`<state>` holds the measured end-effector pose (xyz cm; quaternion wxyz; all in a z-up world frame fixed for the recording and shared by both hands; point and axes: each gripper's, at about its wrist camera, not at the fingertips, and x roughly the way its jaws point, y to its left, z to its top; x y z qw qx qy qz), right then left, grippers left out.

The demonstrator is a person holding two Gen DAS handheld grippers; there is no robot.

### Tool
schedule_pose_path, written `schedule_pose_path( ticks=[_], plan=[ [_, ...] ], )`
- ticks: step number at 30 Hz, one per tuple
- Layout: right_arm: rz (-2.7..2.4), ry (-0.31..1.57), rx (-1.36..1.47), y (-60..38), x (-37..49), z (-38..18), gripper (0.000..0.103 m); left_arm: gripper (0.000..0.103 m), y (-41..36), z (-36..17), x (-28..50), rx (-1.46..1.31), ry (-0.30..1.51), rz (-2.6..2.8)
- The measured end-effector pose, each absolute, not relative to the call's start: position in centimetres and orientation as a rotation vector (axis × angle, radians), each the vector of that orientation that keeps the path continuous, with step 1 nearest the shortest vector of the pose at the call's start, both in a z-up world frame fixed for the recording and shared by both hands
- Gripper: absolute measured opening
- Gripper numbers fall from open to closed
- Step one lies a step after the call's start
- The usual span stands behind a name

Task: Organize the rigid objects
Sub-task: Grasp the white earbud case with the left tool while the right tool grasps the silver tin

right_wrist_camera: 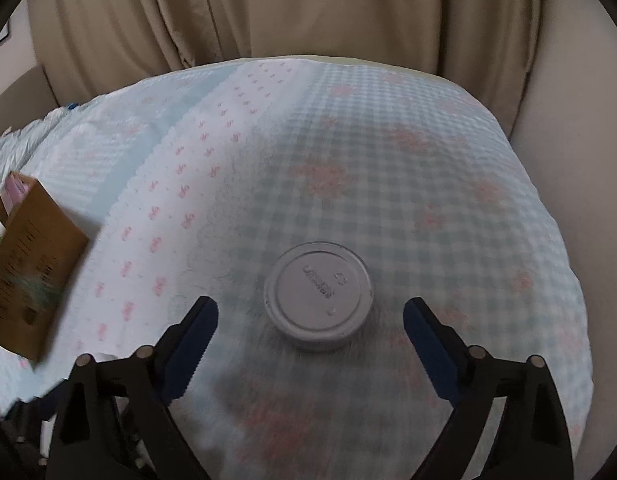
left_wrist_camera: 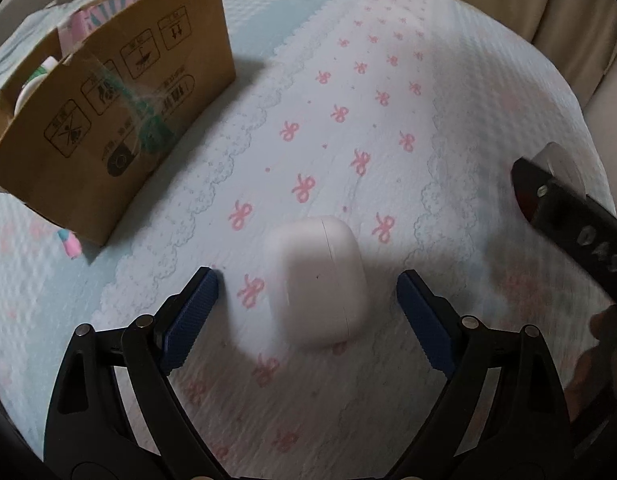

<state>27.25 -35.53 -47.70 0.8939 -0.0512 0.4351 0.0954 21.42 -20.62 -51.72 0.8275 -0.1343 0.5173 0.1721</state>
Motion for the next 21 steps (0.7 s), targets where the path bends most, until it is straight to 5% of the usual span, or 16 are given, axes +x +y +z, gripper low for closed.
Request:
schedule_pose_path(
  ticks=[4, 6, 11, 21],
  plan=[
    [0.213, 0.877, -0.114, -35.6, 27.9, -48.8, 0.085, 0.081, -20.5, -51.5, 21.5, -0.276, 1.086, 0.36],
    [0.217, 0.868, -0.109, -35.7, 28.1, -49.1, 0.084, 0.061, -20.2, -51.1, 21.3, -0.292, 1.089, 0.358],
    [0.218, 0.881, -0.135, -35.5, 28.6, -49.8, 0.051, 0.043, -19.6, -50.7, 20.7, -0.327, 1.096, 0.332],
    [0.191, 0.895, -0.126, -35.5, 28.4, -49.2, 0.049, 0.043, -18.5, -49.9, 20.7, -0.318, 1.08, 0.253]
  ],
)
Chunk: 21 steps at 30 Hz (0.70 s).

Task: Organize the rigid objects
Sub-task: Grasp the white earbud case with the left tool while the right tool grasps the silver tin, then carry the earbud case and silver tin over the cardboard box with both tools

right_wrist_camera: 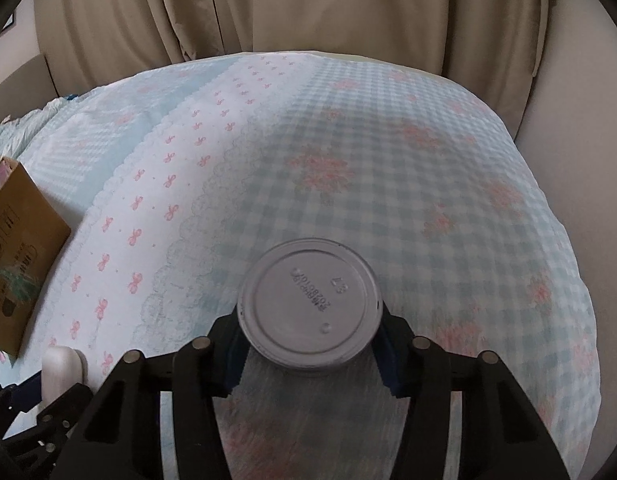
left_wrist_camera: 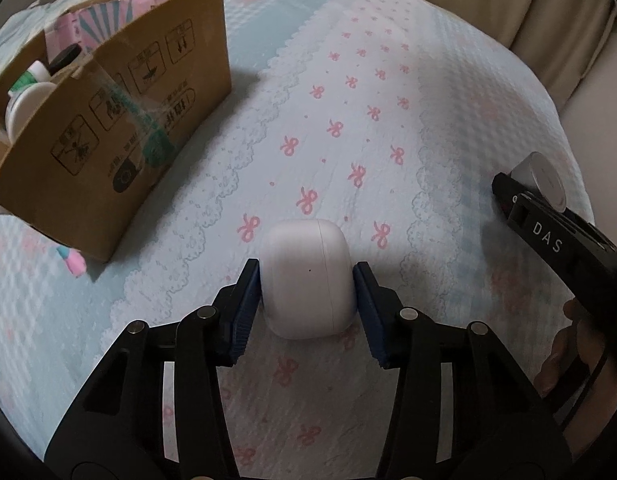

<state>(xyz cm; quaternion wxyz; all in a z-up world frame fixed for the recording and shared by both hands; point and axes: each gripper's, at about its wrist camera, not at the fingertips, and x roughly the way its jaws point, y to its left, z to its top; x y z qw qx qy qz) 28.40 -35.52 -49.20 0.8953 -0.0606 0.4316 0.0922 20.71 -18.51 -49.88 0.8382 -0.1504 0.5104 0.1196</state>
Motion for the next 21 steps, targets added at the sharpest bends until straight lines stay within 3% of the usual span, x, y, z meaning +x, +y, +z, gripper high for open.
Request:
schedule_pose_path(
  ticks=[10, 21],
  plan=[
    [0.145, 0.849, -0.073, -34.8, 27.0, -44.0, 0.049, 0.043, -16.2, -44.7, 19.8, -0.353, 0.976, 0.195],
    [0.2, 0.718, -0.052, -29.7, 24.3, -31.2, 0.049, 0.043, -8.7, -30.2, 17.5, -0.367, 0.769, 0.162]
  ],
)
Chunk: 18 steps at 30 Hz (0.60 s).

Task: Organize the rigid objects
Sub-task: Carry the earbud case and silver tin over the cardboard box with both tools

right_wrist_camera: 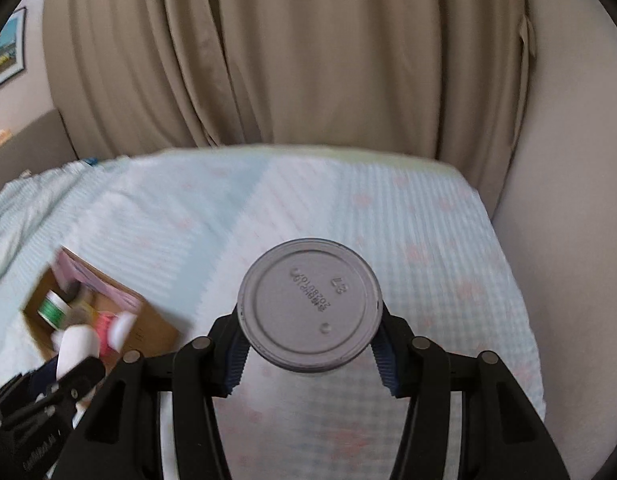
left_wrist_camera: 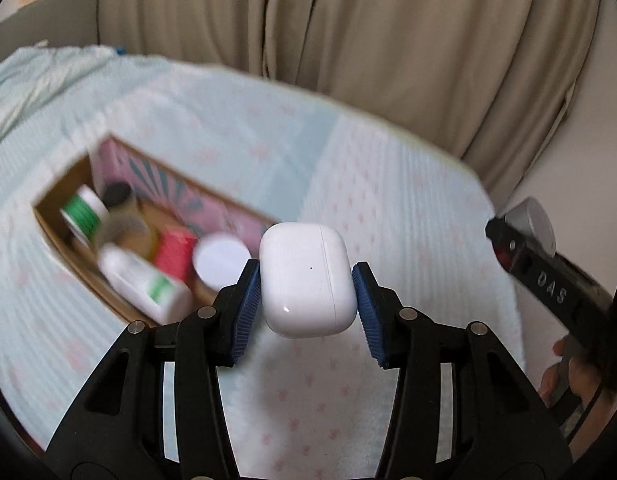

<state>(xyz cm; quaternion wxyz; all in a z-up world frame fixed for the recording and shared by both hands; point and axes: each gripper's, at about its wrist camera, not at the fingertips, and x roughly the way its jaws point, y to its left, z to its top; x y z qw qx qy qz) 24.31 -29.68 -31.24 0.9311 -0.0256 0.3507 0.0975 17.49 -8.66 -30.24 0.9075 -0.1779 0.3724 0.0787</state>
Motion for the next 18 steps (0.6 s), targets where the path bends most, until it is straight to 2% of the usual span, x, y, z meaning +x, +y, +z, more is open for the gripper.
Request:
schedule_pose_path(
  ticks=[5, 9, 18],
  plan=[
    [0.265, 0.686, -0.035, -25.3, 22.7, -24.9, 0.049, 0.043, -3.5, -24.4, 17.0, -0.364, 0.727, 0.16],
    [0.326, 0.669, -0.029, -21.7, 21.6, -21.8, 0.049, 0.043, 1.3, -22.1, 16.8, -0.39, 0.725, 0.155],
    [0.349, 0.755, 0.0, -12.7, 21.0, -20.8, 0.049, 0.043, 12.6, -21.4, 18.7, -0.362, 0.79, 0.068]
  ],
)
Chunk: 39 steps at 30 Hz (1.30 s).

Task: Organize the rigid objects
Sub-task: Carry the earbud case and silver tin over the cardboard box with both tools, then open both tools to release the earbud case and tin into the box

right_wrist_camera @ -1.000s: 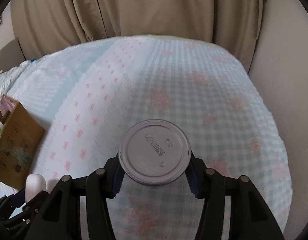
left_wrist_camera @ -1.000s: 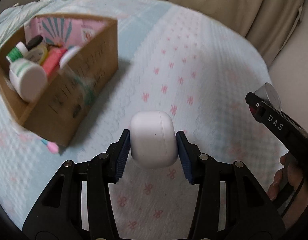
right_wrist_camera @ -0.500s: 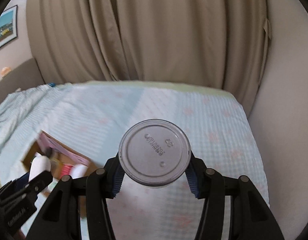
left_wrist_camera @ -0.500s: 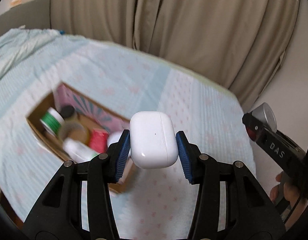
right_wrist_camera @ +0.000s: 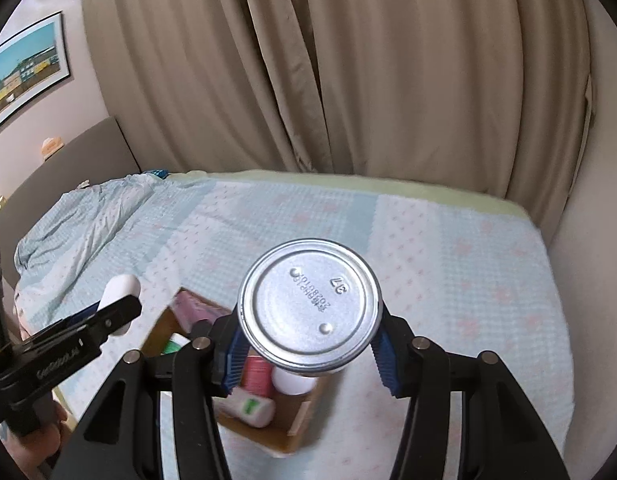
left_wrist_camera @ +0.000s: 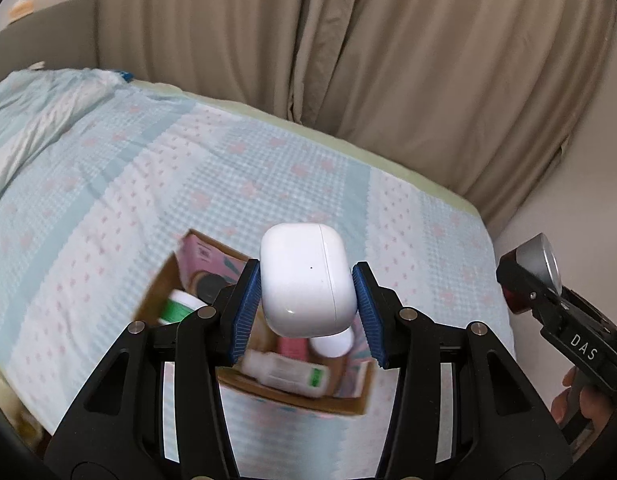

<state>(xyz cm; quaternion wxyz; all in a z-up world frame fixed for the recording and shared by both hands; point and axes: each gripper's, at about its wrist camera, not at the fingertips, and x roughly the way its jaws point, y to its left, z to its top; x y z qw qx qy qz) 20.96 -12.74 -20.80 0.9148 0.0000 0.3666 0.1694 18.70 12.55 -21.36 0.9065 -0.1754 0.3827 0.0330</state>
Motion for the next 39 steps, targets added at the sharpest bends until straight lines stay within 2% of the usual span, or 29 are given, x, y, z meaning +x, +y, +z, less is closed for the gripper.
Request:
schedule_pose_path(
  ticks=[7, 10, 12, 25, 34, 35, 36, 37, 38, 39],
  plan=[
    [0.22, 0.862, 0.099, -6.9, 21.2, -23.6, 0.049, 0.042, 19.0, -23.4, 22.0, -0.292, 0.894, -0.088],
    [0.144, 0.904, 0.163, -4.9, 21.2, -25.4, 0.049, 0.034, 20.4, -25.2, 23.6, -0.243, 0.935, -0.178],
    [0.097, 0.935, 0.211, -3.9, 21.1, -27.0, 0.049, 0.034, 20.9, -26.3, 24.5, -0.214, 0.952, -0.227],
    [0.028, 1.114, 0.263, -1.4, 22.4, -38.3, 0.049, 0.033, 21.1, -38.8, 25.7, -0.133, 1.181, -0.362],
    [0.042, 1.158, 0.304, -1.5, 24.4, -40.9, 0.049, 0.035, 19.5, -40.7, 26.5, 0.0, 1.228, -0.365],
    [0.054, 1.164, 0.305, -1.3, 25.2, -41.1, 0.049, 0.047, 19.2, -40.9, 26.6, 0.026, 1.225, -0.361],
    [0.064, 1.163, 0.307, -1.2, 25.6, -41.2, 0.049, 0.087, 18.9, -41.0, 26.7, 0.05, 1.22, -0.362],
    [0.081, 1.169, 0.308, -0.9, 26.3, -41.5, 0.05, 0.103, 18.7, -41.0, 26.7, 0.062, 1.215, -0.363],
    [0.09, 1.179, 0.303, -0.7, 26.7, -41.7, 0.051, 0.103, 18.6, -40.9, 26.5, 0.074, 1.201, -0.366],
    [0.093, 1.192, 0.289, -0.5, 27.3, -41.9, 0.058, 0.103, 18.5, -40.8, 26.5, 0.08, 1.197, -0.368]
  ],
)
